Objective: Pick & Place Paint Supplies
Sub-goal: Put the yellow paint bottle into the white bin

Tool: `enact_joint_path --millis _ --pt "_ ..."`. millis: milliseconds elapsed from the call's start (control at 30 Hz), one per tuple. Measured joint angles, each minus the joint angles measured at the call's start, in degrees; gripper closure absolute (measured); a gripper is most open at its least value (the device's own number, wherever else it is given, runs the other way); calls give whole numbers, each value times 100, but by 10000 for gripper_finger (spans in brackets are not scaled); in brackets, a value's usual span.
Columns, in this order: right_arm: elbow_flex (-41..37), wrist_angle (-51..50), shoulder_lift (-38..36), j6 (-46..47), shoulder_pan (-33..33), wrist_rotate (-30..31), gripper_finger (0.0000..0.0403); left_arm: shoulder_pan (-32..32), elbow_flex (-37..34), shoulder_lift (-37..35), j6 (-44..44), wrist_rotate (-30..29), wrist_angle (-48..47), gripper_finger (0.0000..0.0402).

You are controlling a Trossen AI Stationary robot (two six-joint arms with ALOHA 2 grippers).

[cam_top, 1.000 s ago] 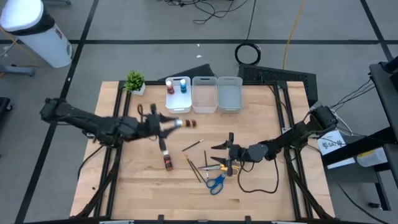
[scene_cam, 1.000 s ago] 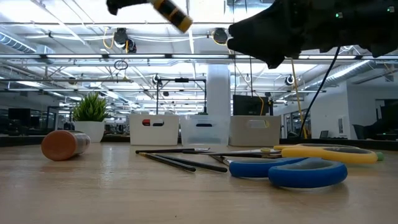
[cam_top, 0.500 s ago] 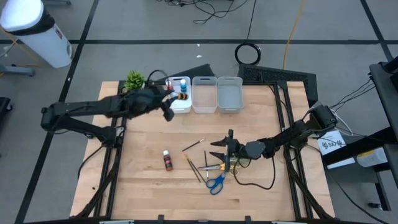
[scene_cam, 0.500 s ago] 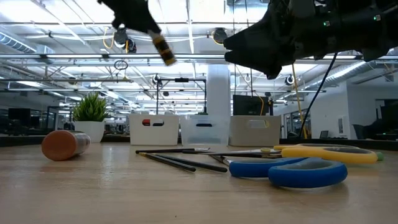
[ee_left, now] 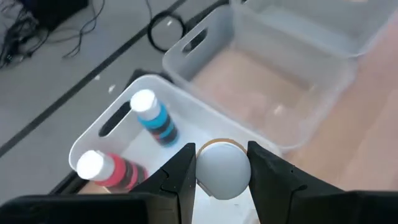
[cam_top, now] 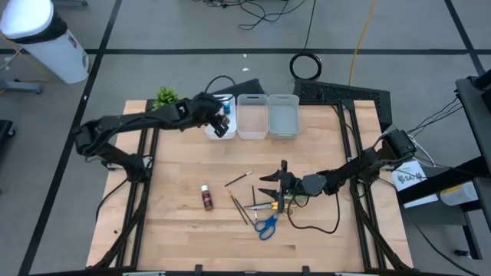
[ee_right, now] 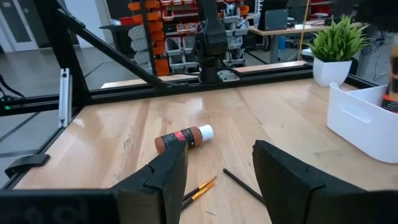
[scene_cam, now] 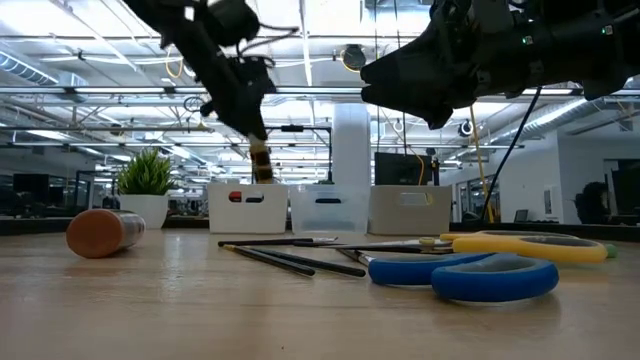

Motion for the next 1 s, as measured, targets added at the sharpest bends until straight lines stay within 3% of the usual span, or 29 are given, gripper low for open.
enact_joint_path --millis 367,900,1000 --pt "0 0 0 -2 -1 1 238 130 0 625 -356 737 62 277" --pt "0 2 0 -2 0 3 243 14 0 1078 -479 766 157 277" --pt "0 -7 0 -2 0 2 242 -14 0 1085 -484 765 213 246"
